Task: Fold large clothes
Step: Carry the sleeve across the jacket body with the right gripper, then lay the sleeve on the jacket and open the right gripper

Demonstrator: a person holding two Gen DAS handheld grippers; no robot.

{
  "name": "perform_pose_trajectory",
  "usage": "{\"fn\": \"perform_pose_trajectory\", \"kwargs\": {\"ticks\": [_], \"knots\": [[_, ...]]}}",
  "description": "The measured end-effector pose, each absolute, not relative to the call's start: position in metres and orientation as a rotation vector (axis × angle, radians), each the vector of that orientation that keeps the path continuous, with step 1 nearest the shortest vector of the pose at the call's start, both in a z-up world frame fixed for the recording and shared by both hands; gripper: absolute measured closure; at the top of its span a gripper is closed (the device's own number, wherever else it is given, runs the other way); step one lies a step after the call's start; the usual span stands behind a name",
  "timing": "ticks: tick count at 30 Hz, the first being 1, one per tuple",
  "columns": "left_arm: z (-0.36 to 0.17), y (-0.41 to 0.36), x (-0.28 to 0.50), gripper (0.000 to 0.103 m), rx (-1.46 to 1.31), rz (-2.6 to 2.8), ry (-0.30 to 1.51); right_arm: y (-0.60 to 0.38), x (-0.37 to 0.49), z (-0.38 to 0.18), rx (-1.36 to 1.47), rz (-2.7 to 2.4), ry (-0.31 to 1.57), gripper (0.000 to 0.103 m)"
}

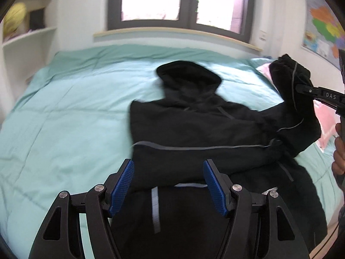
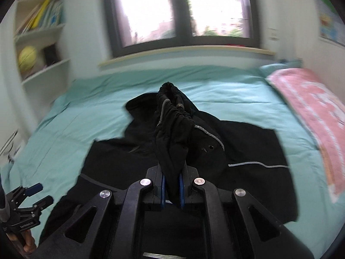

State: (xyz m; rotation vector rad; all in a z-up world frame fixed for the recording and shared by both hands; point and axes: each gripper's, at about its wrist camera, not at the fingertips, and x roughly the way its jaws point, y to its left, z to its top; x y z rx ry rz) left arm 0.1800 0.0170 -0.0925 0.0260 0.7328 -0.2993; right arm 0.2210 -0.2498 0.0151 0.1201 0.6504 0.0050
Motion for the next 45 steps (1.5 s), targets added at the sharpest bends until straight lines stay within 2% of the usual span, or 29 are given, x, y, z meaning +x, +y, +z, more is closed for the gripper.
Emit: {"fn": "perform_pose_trajectory", "kwargs": {"ticks": [8,13,16,19,20,24,26,30,35,41,42,44,45], "knots": [[-0.124,0.071,0.183,0.035,-0.031,-0.274,0.773,-0.098,0.284,-0.066,0.007,0.155,0.826,0.092],[-0.144,0.093,0.188,0.035,-0.058,-0.305,0.824,-0.052,0.314,-0.141,-0.073,0.144,0.972,0.091],[-0.148,0.104,0.192,0.035,-0.118,-0.363,0.843,-0.044,0.319,-0.166,-0.095,0.127,1.003,0.088],[-0.148,0.103,0.199,0.035,-0.127,-0.379,0.847,-0.056,0.317,-0.163,-0.077,0.158,1.026,0.083],[-0.146,0.101,0.202,0.035,-0.134,-0.390,0.847,-0.060,0.314,-0.160,-0.069,0.179,1.034,0.077],[-0.136,0.090,0.220,0.035,-0.261,-0.564,0.869,-0.083,0.286,-0.126,-0.004,0.300,1.000,0.063],[-0.133,0.083,0.234,0.034,-0.322,-0.608,0.892,-0.101,0.269,-0.110,0.017,0.315,0.957,0.053],[-0.138,0.047,0.271,0.033,-0.303,-0.575,0.947,-0.152,0.244,-0.089,0.022,0.238,0.890,0.051],[-0.167,0.006,0.319,0.033,-0.319,-0.508,1.050,-0.236,0.233,-0.094,0.038,0.071,0.896,0.051],[-0.193,-0.028,0.341,0.034,-0.367,-0.526,1.117,-0.305,0.217,-0.092,0.066,-0.046,0.892,0.051],[-0.192,-0.032,0.342,0.036,-0.357,-0.518,1.107,-0.312,0.217,-0.091,0.071,-0.058,0.892,0.051],[-0.186,-0.040,0.343,0.083,-0.265,-0.461,1.093,-0.324,0.220,-0.092,0.084,-0.084,0.895,0.051],[-0.181,-0.043,0.342,0.083,-0.230,-0.450,1.076,-0.330,0.223,-0.092,0.094,-0.093,0.898,0.051]]}}
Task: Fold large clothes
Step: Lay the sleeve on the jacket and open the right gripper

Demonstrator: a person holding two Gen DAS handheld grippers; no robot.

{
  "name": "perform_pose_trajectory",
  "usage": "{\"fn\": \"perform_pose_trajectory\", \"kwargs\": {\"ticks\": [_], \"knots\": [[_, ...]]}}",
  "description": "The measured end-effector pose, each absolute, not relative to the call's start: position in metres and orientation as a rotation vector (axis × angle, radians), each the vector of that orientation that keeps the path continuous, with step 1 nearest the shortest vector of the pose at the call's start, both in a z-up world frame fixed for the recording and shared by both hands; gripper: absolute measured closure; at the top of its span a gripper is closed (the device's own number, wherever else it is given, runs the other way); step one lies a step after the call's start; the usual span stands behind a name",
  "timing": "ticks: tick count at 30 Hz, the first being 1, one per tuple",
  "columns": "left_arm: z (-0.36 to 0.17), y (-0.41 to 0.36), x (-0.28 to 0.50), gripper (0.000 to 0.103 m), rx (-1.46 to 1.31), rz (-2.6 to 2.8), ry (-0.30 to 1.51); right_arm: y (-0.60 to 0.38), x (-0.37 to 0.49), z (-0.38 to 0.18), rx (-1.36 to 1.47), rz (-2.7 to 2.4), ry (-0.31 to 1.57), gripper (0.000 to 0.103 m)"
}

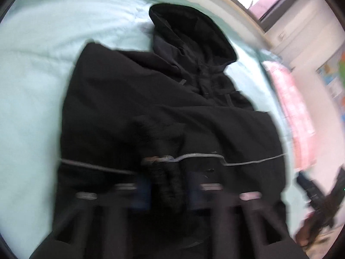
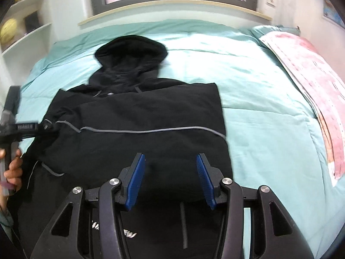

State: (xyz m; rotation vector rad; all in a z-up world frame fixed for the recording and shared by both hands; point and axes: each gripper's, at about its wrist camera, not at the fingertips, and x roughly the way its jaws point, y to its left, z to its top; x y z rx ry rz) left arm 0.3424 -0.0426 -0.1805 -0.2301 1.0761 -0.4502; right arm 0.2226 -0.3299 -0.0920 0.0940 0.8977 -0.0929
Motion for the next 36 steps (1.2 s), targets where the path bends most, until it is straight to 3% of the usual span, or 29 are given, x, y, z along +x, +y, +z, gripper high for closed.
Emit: {"fn": "perform_pose_trajectory", "kwargs": {"ticks": [5,8,14,17,24,29,33,36], "knots": [[-0.125,-0.008,0.327,0.083,-0.310,-0.517,0.863,-0.344,0.245,-0.097,0.139,-0.118,0.902,0.051],[-0.121,0.020,0.330,0.083,-0.347,-0.560,0.856,-0.343,0.263,-0.105,0.200,-0.087,0.918,0.050],[-0.224,0.054,0.353,0.082,-0.448,-0.511,1.124,-0.317,0.296,-0.166,0.120,-0.119,1.038,0.051],[-0.241,0.075,0.359,0.082,-0.643,-0.564,1.139,-0.309,0.296,-0.177,0.051,-0.144,1.030,0.051],[-0.163,0.052,0.319,0.077,-0.277,-0.490,0.962,-0.308,0.301,-0.143,0.037,-0.103,1.045,0.050],[-0.111,0.023,0.322,0.071,-0.266,-0.519,0.837,-0.310,0.319,-0.106,0.111,-0.107,0.915,0.049],[-0.134,-0.024,0.354,0.069,-0.178,-0.495,0.908,-0.317,0.349,-0.124,0.143,-0.180,0.951,0.049],[-0.189,-0.045,0.375,0.069,-0.079,-0.384,1.034,-0.324,0.367,-0.163,0.105,-0.228,1.055,0.049]]}}
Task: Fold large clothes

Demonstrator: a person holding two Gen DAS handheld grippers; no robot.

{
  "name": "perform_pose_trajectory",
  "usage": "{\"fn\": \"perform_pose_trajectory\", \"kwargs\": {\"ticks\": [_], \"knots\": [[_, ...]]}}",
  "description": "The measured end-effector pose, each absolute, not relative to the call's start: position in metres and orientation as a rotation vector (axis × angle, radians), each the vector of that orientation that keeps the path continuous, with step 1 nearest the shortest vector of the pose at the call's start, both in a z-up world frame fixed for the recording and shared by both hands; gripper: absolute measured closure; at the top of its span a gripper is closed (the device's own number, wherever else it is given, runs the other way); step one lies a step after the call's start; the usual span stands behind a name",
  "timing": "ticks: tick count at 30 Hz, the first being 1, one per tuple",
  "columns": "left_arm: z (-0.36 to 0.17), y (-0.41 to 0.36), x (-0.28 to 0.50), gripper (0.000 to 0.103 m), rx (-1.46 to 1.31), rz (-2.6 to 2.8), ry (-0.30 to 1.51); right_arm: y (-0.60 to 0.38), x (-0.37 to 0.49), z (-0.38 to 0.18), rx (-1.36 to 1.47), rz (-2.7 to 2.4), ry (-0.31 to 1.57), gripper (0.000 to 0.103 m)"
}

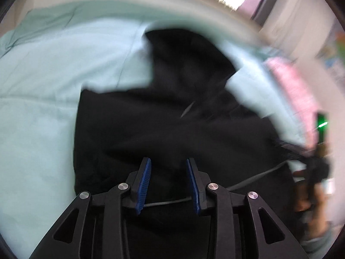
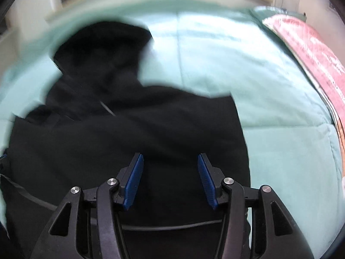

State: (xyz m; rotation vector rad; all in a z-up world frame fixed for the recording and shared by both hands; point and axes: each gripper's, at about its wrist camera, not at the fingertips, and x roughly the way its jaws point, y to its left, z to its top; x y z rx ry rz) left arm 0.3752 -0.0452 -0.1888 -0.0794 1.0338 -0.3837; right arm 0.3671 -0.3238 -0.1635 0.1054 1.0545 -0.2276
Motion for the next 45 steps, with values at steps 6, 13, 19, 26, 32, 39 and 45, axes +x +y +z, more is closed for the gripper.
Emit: {"fn": "perform_pose_trajectory", "kwargs": {"ticks": [6,13,19,26,32,39,45], "knots": [[-0.220,-0.036,0.385,0.082,-0.138,-0.378,1.047,-0.339,0.357,-0.190,0.160,-0.205,0.975,0.049],[-0.185,-0.023,0.348,0.084,-0.143,-0.423,1.007,-0.325,0.320,-0.157,0.079,-0.192,0.975,0.048],[-0.141,-0.012,0.281,0.061,-0.050,-0.455,0.882,-0.298,0.234,-0.114,0.067,-0.055,0.868,0.048],[-0.211,0.005,0.296,0.059,-0.173,-0.413,0.979,-0.302,0.221,-0.174,0.046,-0.056,0.923,0.047],[-0.211,0.006,0.290,0.059,-0.177,-0.431,0.936,-0.298,0.204,-0.172,0.045,-0.065,0.870,0.047],[-0.210,0.009,0.289,0.059,-0.202,-0.426,0.938,-0.304,0.214,-0.177,0.086,-0.068,0.893,0.047],[-0.160,-0.003,0.296,0.059,-0.136,-0.422,1.044,-0.306,0.235,-0.152,0.106,-0.088,1.107,0.046]]}}
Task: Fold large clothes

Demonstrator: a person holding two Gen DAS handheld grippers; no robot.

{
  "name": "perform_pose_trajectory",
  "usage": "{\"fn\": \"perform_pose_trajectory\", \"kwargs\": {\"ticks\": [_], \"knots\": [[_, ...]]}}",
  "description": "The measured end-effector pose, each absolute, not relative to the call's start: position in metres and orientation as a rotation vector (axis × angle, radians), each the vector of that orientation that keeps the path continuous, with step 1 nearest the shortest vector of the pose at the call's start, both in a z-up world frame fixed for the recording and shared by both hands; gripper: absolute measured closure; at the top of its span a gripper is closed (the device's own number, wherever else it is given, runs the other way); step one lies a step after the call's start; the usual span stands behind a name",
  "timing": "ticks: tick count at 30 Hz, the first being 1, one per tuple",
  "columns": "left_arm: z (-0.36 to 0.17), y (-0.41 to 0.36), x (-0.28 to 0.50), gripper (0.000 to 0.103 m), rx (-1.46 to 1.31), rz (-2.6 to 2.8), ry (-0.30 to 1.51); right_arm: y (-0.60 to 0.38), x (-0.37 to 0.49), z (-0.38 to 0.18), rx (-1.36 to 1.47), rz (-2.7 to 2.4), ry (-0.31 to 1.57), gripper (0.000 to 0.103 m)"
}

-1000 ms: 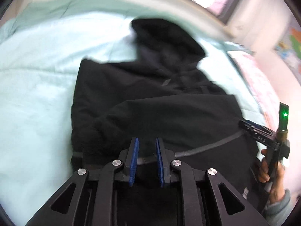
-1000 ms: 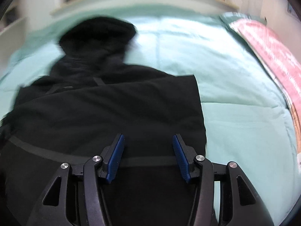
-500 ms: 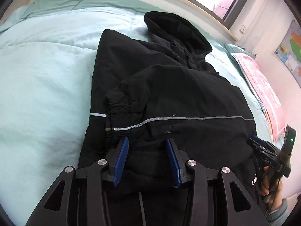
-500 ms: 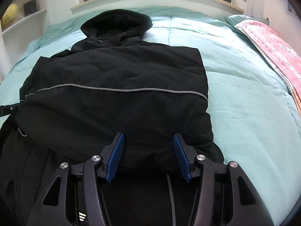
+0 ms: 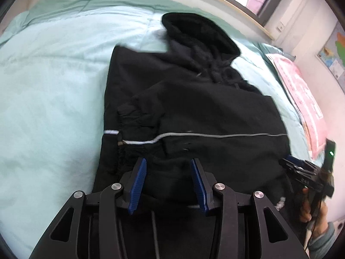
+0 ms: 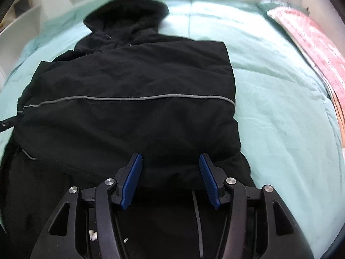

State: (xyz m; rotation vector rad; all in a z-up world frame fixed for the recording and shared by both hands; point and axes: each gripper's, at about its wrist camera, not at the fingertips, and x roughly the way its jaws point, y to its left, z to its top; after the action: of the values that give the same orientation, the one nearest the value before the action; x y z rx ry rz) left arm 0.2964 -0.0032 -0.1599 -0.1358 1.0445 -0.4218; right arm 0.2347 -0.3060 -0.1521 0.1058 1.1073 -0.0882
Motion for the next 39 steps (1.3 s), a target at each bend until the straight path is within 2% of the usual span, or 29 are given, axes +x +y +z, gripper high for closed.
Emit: {"fn": "perform_pose_trajectory", "kwargs": {"ticks": [4,8,11,17,22,30,39], "knots": [[-0.093,-0.010,0.302,0.058,-0.088,-0.438,1.029,-0.325,0.245,-0.103,0.226,-0.069,1.159,0.046],[-0.027,-0.012,0.321,0.046,-0.106,-0.467,0.970,-0.344,0.263,-0.032,0.273,-0.113,1.081,0.046],[0.015,-0.025,0.343,0.044,-0.091,-0.463,0.900,-0.352,0.289,0.014,0.291,-0.112,1.020,0.045],[0.056,-0.048,0.400,0.043,-0.070,-0.449,0.840,-0.346,0.350,0.059,0.240,-0.094,0.941,0.045],[0.038,-0.070,0.474,0.043,-0.065,-0.417,0.880,-0.340,0.418,0.043,0.219,-0.065,0.962,0.045],[-0.049,-0.093,0.587,0.043,-0.078,-0.359,1.000,-0.343,0.521,-0.032,0.194,-0.065,1.057,0.045],[-0.129,-0.110,0.662,0.043,-0.058,-0.301,1.095,-0.347,0.594,-0.102,0.172,-0.065,1.149,0.045]]}}
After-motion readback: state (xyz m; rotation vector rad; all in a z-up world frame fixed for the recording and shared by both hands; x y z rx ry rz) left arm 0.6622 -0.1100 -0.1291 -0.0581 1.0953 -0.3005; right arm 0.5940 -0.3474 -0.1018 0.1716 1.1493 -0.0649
